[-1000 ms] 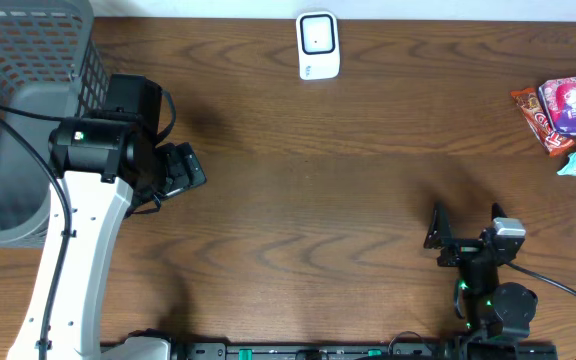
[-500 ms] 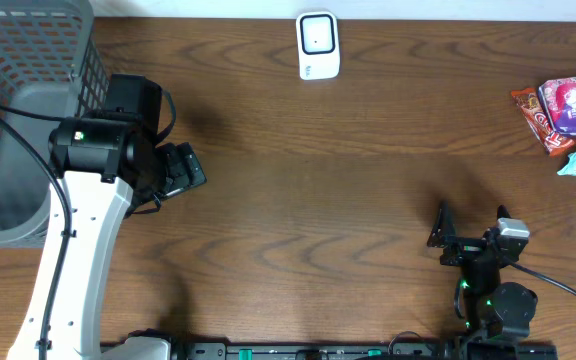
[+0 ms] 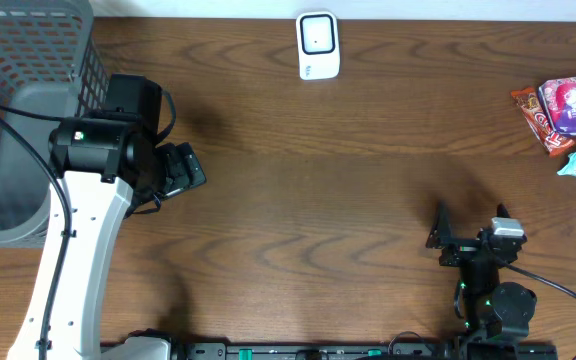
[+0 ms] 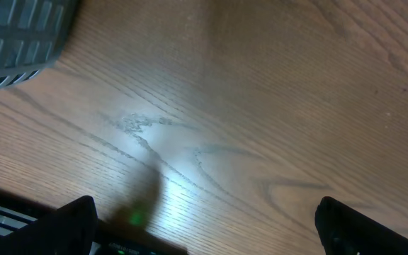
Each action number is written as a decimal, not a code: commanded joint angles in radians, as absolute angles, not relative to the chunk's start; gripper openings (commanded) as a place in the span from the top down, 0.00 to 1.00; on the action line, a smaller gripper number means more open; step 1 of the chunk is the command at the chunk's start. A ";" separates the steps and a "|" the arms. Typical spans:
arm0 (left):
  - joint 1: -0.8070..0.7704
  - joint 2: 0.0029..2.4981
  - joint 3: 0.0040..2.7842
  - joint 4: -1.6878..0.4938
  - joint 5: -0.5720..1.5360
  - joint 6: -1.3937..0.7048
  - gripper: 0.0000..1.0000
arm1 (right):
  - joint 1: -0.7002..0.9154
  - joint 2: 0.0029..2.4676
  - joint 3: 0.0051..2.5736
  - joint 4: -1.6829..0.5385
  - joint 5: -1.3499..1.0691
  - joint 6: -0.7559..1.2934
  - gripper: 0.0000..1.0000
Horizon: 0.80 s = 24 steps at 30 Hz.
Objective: Scan the item barcode
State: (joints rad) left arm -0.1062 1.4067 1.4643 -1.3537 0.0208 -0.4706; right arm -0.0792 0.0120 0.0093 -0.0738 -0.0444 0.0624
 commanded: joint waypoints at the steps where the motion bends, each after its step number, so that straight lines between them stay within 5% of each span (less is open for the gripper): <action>1: -0.103 1.411 1.468 -1.356 0.015 -0.467 0.02 | -0.071 0.005 0.006 -0.079 -0.032 0.018 0.01; 24: -0.103 1.411 1.468 -1.356 0.015 -0.468 0.02 | -0.071 0.005 0.006 -0.074 -0.047 0.006 0.01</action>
State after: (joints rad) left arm -0.1062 1.4067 1.4643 -1.3537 0.0208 -0.4706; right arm -0.0792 0.0120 0.0093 -0.0727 -0.0479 0.0170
